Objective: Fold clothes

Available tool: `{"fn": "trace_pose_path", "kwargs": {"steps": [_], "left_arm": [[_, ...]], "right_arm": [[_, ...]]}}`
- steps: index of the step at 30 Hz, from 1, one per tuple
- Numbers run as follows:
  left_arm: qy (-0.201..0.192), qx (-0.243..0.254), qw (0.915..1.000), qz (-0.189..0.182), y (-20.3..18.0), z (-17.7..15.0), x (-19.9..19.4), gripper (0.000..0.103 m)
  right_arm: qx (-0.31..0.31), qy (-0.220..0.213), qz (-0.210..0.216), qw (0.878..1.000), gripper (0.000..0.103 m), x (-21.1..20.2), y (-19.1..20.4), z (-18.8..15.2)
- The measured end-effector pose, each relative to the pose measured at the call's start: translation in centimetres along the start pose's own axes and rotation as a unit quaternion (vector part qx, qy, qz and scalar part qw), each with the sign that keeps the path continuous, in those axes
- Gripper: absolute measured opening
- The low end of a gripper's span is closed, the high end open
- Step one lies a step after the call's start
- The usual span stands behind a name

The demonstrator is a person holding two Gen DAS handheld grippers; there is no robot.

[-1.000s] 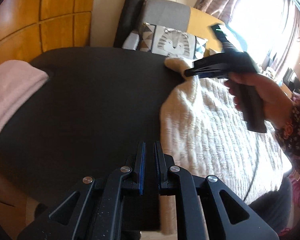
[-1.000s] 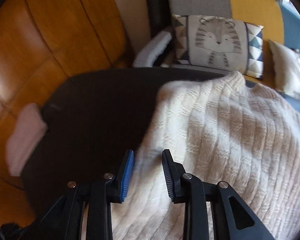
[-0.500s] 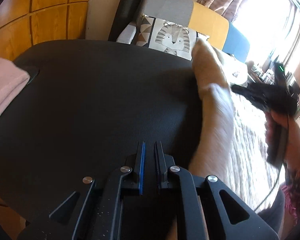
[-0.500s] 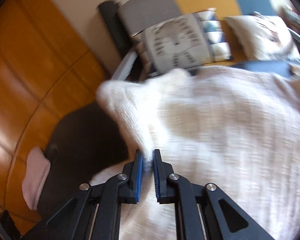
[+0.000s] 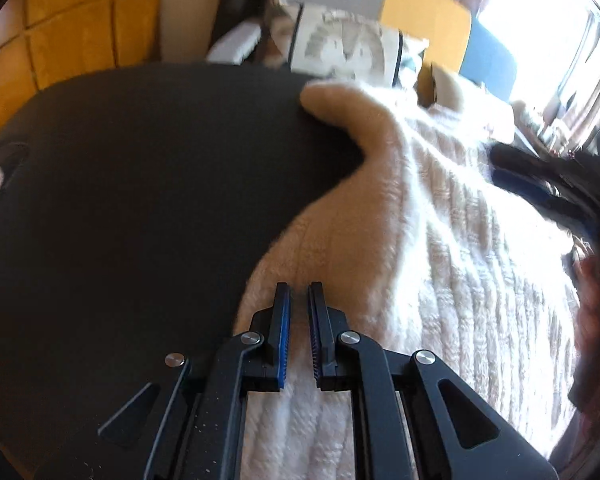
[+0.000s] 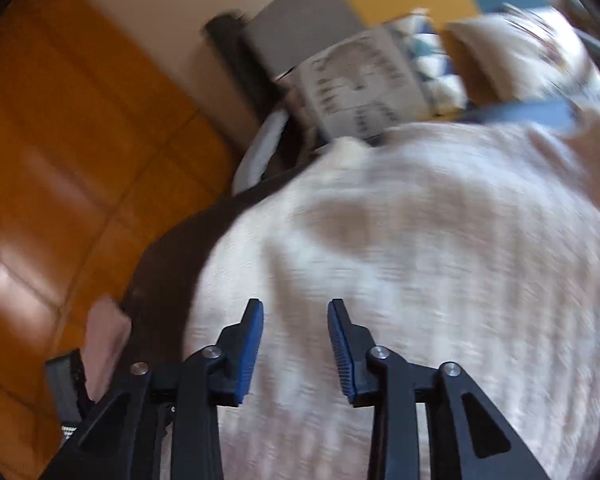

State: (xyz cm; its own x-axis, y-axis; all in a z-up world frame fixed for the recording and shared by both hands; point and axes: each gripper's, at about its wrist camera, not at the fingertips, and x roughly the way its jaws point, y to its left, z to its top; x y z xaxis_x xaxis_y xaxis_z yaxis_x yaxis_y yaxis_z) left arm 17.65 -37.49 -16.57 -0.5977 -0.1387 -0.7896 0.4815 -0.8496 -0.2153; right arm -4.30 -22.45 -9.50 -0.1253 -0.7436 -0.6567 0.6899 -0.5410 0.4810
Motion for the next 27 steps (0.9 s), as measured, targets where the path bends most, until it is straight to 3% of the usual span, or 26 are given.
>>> {"fn": "trace_pose_path", "kwargs": {"steps": [1,6,11,13,15,17,19,21,24,27], "left_arm": [[-0.011,0.000,0.9999,-0.005,-0.1,-1.0,-0.3,0.010],[-0.080,0.003,0.9967,-0.018,-0.3,-5.0,-1.5,0.011],[-0.084,-0.026,0.9933,-0.076,1.2,-5.3,-1.1,0.013],[-0.084,-0.049,0.9898,-0.104,2.2,-5.3,-0.9,0.013],[-0.084,-0.064,0.9875,-0.118,2.7,-5.2,-0.7,0.013],[-0.084,-0.066,0.9867,-0.123,2.7,-5.2,-0.6,0.013],[-0.084,-0.066,0.9864,-0.125,2.6,-5.1,-0.6,0.013],[-0.084,-0.066,0.9859,-0.129,2.7,-5.1,-0.5,0.013],[-0.083,-0.066,0.9854,-0.133,2.8,-4.9,-0.7,0.014],[-0.079,-0.062,0.9868,-0.127,2.6,-4.7,-0.8,0.014]], "right_arm": [[-0.034,0.012,-0.018,0.999,0.045,1.3,2.0,0.6],[-0.125,0.047,-0.109,0.985,0.046,7.3,8.9,1.7],[-0.219,0.100,-0.256,0.936,0.047,14.2,11.7,2.3],[-0.235,0.118,-0.281,0.923,0.047,15.8,11.0,1.7],[-0.224,0.097,-0.260,0.934,0.037,14.9,9.9,1.7],[-0.202,0.072,-0.228,0.950,0.018,13.6,8.6,1.9],[-0.148,0.048,-0.170,0.973,0.014,11.3,6.7,2.7],[-0.089,0.021,-0.130,0.987,0.013,8.3,4.6,2.9],[-0.002,-0.017,-0.085,0.996,0.012,3.7,1.2,2.5],[0.075,-0.042,-0.065,0.994,0.012,0.1,-2.4,0.5]]}}
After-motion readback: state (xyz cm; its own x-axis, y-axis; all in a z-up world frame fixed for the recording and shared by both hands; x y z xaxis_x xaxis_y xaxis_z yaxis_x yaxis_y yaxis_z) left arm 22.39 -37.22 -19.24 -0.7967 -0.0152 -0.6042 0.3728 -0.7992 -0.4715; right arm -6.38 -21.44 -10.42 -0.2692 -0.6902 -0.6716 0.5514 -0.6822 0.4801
